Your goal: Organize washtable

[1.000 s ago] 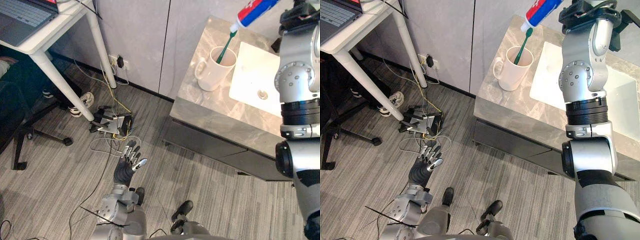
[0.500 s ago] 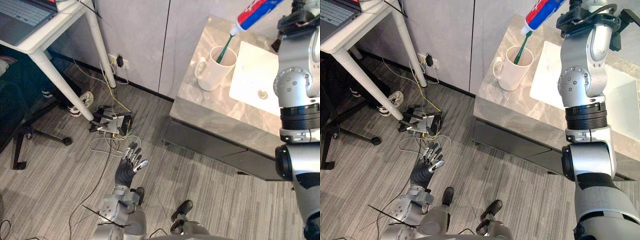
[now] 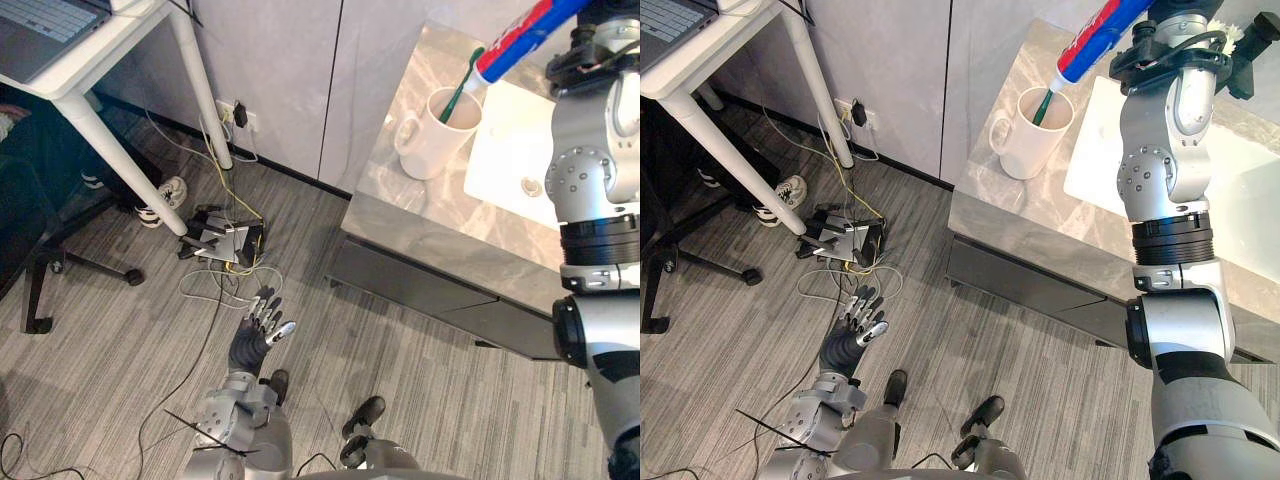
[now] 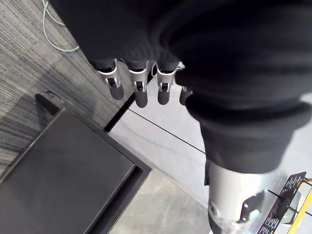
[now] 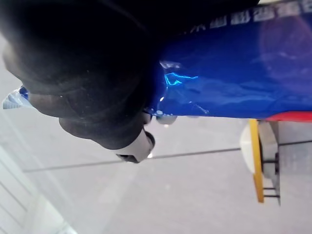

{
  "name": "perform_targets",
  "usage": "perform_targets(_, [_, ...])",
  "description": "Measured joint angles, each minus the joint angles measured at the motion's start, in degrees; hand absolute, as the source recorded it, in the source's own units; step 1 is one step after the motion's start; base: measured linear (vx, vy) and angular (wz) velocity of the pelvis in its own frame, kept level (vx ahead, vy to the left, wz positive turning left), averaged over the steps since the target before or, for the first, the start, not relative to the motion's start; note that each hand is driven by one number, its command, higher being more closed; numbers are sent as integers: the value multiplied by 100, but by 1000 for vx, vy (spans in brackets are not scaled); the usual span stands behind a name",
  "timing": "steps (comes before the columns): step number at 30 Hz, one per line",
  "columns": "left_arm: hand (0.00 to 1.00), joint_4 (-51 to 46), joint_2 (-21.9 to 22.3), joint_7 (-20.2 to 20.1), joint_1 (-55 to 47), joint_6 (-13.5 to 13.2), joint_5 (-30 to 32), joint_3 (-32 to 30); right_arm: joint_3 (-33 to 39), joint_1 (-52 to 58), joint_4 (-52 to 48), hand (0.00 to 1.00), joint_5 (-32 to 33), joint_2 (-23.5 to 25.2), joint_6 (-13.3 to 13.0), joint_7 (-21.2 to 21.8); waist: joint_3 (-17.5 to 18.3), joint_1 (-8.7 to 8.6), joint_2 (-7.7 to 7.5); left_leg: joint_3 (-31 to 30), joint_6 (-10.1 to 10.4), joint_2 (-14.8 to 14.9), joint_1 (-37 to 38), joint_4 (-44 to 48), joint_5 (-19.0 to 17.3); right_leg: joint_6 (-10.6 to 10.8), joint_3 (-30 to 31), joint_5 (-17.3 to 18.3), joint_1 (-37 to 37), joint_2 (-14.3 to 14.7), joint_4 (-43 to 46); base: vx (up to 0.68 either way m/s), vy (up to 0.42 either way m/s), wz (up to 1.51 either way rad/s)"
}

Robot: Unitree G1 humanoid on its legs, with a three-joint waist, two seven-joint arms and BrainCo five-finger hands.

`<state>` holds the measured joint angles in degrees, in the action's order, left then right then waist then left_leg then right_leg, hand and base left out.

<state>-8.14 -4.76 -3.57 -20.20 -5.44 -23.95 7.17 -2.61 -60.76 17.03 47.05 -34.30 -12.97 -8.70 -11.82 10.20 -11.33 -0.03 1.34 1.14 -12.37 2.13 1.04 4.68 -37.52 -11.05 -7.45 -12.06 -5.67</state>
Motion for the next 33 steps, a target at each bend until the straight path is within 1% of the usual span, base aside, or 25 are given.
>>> perform_targets(6, [0,98,0,1,3,-3,0,-12,0,11,29,100,-53,-10,60,2,-13,-2,-24,-27,0,-2,-133,45,1,0,-19,0,-102,1,1,8,13,1])
perform_targets(12, [0,98,1,4,28,-4,1,-61,0,13,77,100,-67,-43,62,0,-58,-13,-53,-94,1,-8,-185,70,-2,0,-52,0,-108,1,1,24,30,5])
perform_targets(17, [0,97,1,8,34,-6,1,-70,0,13,76,100,-78,-43,62,0,-245,-1,-104,-106,0,-10,-202,90,-3,0,-53,0,-105,1,1,1,14,1])
perform_targets(23, [0,95,5,10,143,-8,1,-142,17,38,76,100,-163,-46,76,-4,-381,-9,-98,-132,4,-12,-354,184,-5,0,-77,0,-197,2,1,14,14,2])
perform_targets(28, [0,94,9,13,152,-9,1,-204,19,75,75,100,-212,-46,101,-6,-414,-5,-92,-151,19,-14,-386,207,-20,0,-102,0,-211,3,2,9,10,2])
perform_targets(30, [0,94,13,14,154,-10,1,-252,24,75,75,100,-228,-45,101,-6,-482,-2,-83,-148,22,-9,-390,247,-41,0,-90,0,-211,0,35,-11,20,-2])
perform_targets(31, [0,94,11,17,155,-10,1,-263,31,75,75,100,-263,-45,102,-9,-566,-7,-50,-148,25,12,-391,278,-52,0,-69,0,-234,-6,123,-26,41,-5])
perform_targets(33, [0,94,12,17,157,-10,1,-277,36,75,75,100,-268,-45,103,-11,-607,-9,-49,-139,24,18,-423,287,-51,0,-29,0,-288,-15,166,-26,45,-4])
